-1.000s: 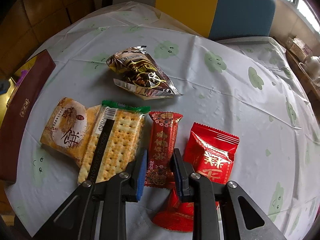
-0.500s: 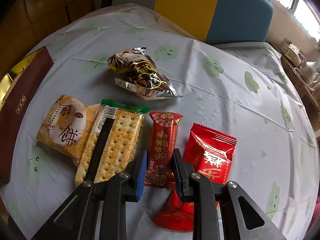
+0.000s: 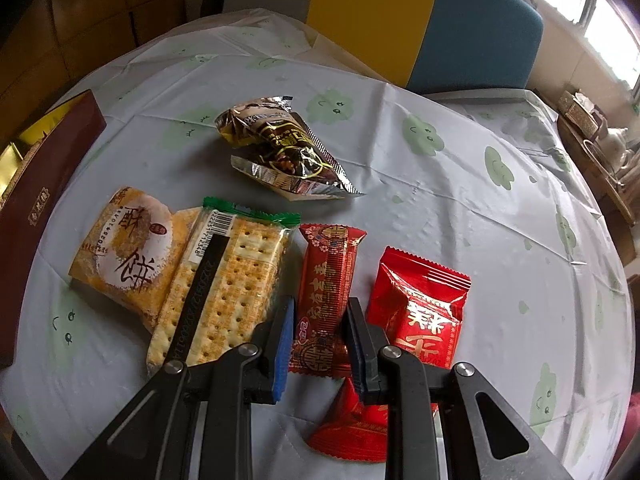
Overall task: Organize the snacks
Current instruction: 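Grasp the red-gold wrapped snack bar with the right tool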
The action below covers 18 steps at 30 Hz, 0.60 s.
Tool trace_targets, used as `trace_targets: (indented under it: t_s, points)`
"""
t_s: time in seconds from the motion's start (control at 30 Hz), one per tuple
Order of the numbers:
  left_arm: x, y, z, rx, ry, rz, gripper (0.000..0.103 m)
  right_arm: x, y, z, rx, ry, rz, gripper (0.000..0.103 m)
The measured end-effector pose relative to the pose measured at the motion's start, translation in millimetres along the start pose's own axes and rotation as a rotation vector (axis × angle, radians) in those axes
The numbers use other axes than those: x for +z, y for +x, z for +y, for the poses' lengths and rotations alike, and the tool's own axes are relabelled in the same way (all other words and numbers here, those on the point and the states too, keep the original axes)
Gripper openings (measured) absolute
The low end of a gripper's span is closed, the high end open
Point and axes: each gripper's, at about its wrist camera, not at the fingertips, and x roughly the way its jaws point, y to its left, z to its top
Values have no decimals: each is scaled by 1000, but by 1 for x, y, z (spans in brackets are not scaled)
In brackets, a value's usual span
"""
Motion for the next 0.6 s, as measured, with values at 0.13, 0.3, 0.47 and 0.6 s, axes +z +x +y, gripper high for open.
trace_targets:
  t_s: [0.13, 0.3, 0.47, 0.6]
  points:
    - [-3, -1, 6, 3, -15, -4, 52, 1, 0, 2, -21, 13, 16, 25]
    - [-9, 0, 12, 0, -20, 0, 52, 1, -3, 4, -34, 28, 13, 25]
    - [-13, 3, 20, -2, -42, 10, 52, -5, -5, 7, -50, 59, -4, 25]
    - [-14, 2, 27, -10, -62, 9, 52, -7, -8, 5, -44, 98, -3, 25]
